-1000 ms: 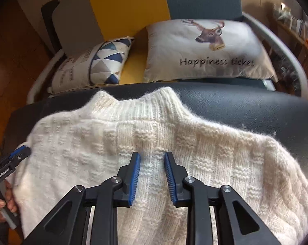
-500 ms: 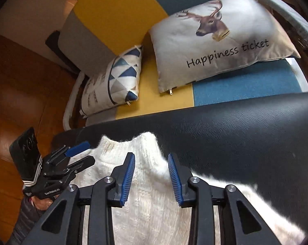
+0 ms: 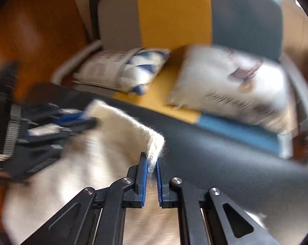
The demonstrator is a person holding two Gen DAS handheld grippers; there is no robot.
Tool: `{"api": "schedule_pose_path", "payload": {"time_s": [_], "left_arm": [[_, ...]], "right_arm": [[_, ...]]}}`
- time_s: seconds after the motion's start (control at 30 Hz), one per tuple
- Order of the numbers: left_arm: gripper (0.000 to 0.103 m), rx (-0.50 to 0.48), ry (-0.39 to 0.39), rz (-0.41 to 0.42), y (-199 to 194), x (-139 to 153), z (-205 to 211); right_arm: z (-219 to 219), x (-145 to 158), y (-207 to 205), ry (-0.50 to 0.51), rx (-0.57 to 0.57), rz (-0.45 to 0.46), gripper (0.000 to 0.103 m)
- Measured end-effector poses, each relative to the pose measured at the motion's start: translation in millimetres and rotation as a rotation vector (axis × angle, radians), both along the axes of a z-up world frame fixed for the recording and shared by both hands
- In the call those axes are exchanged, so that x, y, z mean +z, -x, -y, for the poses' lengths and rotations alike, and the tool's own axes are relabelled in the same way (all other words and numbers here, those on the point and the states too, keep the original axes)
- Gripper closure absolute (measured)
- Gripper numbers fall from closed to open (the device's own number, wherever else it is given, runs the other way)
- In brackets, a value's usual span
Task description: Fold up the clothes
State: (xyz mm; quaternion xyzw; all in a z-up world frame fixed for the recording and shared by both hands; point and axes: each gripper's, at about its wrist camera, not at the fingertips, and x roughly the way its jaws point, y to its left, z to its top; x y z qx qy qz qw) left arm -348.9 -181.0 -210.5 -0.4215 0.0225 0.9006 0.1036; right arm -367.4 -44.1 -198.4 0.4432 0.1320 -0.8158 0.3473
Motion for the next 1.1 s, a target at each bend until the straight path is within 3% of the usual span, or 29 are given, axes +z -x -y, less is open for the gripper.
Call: {"api": "schedule_pose_path", "payload": {"time_s": [0.1,0.2,0.23,0.27,0.43,0.57,0.73,0.87,1.07,1.1], "left_arm": [[0.095,0.066,0.144,-0.106,-18.9,-5.6,-16.8],[0.093,0.08,0.213,-0.073,-10.6,-21.1,-28.6],[0.093,0.085,0.223,-0.066,-7.1,-22.0,-30.0],[0.091,0.093,0.199,-0.053,-3.0,-19.8,-27.9],[0.084,0.174,-0.001,0.007,-2.9,-1.6,3.2],[0.078,0.246,-0.102,0.011,-29.4,13.4,25.9],[0.076,0.197,-0.162,0.042,-87.5,19.4,12.3],[0.071,0.104,-0.179,0.086,-126.4,13.5,-30.3],[0.071,-0.04,-0.149,0.146,-173.9,0.4,-102.7],[0.071,-0.064,-0.144,0.156,-181.8,-1.7,-114.8]], "right_arm": [[2.3,-14.5,5.0,-0.042,-0.071,-0.022,0.096],[-1.0,-12.3,7.2,-0.029,-0.12,-0.031,0.095],[-3.3,-10.7,8.1,-0.019,-0.138,-0.026,0.089],[-9.3,-7.4,8.1,0.015,-0.155,-0.008,0.083],[-59.4,19.6,-10.4,0.218,-0.248,0.068,0.081],[-133.6,21.4,-50.1,0.33,-0.35,0.172,0.081],[-261.4,10.6,-119.5,0.4,-0.588,0.239,0.081],[-357.6,-6.0,-172.3,0.404,-0.822,0.254,0.08],[-424.3,-28.8,-201.2,0.411,-0.996,0.256,0.078],[-428.2,-33.7,-200.4,0.403,-1.004,0.255,0.082]]}}
